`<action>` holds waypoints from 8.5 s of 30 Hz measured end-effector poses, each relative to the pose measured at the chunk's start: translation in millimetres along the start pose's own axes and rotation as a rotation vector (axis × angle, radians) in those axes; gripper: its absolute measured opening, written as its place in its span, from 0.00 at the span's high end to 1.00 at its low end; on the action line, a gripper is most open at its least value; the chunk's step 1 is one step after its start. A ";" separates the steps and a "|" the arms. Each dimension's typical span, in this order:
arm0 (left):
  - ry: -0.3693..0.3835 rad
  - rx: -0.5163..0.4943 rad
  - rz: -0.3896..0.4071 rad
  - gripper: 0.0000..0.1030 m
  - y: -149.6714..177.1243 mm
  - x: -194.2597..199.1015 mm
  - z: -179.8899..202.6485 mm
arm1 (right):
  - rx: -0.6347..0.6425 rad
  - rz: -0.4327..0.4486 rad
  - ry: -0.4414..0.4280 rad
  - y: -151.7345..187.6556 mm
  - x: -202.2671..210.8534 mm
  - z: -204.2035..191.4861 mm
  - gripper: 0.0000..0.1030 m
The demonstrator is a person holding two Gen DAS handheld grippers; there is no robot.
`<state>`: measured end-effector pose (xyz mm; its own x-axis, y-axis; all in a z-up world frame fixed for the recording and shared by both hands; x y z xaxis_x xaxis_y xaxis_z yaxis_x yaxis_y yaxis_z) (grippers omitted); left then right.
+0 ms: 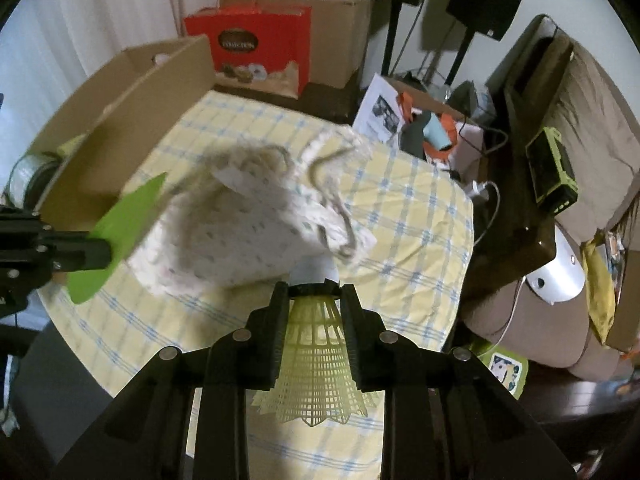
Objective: Organize objects
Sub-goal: 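Carry the green piece with the left tool while the right tool carries the shuttlecock to the box, then lower both items into the box and open both tools, then withdraw both tools from the box toward the white cloth bag, then close the left tool on the bag handle while the right tool grips the bag corner, then lift the white cloth bag with both tools and carry it over the box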
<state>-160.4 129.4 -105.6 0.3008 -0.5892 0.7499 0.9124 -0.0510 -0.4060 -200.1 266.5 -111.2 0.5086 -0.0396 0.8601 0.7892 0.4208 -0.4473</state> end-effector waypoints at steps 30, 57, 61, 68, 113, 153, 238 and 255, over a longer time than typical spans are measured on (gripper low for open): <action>-0.275 -0.040 0.263 0.97 -22.0 86.7 -32.2 | -0.252 0.220 -0.020 -55.4 66.7 -48.9 0.75; -0.360 0.083 0.314 0.97 -64.6 150.7 -150.3 | -0.194 0.204 -0.149 -164.0 53.8 -154.1 0.75; -0.368 0.106 0.299 0.97 -69.5 147.1 -172.1 | -0.180 0.191 -0.172 -178.8 45.4 -171.8 0.75; -0.385 0.124 0.258 0.97 -72.1 132.0 -199.7 | -0.187 0.141 -0.253 -189.9 21.8 -203.2 0.75; -0.403 0.102 0.312 0.09 -51.2 145.6 -167.7 | -0.232 0.201 -0.061 -139.7 33.5 -133.5 0.14; -0.298 -0.130 0.272 0.00 -26.5 60.1 -21.5 | -0.380 0.166 0.100 -26.0 31.7 17.2 0.00; -0.398 -0.143 0.374 0.98 -67.8 156.5 -48.4 | -0.252 0.356 -0.068 -135.2 85.6 -77.9 0.91; -0.535 -0.037 0.418 0.98 -48.8 205.2 -132.0 | -0.125 0.385 -0.151 -181.4 83.3 -190.6 0.91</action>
<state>-179.8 -95.5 -0.8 0.7309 -0.0856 0.6770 0.6821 0.0615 -0.7287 -235.3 14.2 -5.1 0.7253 0.2364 0.6465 0.5919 0.2655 -0.7611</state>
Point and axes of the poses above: each gripper's, at about its wrist camera, not at the fingertips, and x roughly against the way its jaws point, z to its right, y to its underside, the point moved 6 cm from there along -x, roughly the way its jaws point, and after that the axes turned 11 degrees about y, right-handed, at the moved point
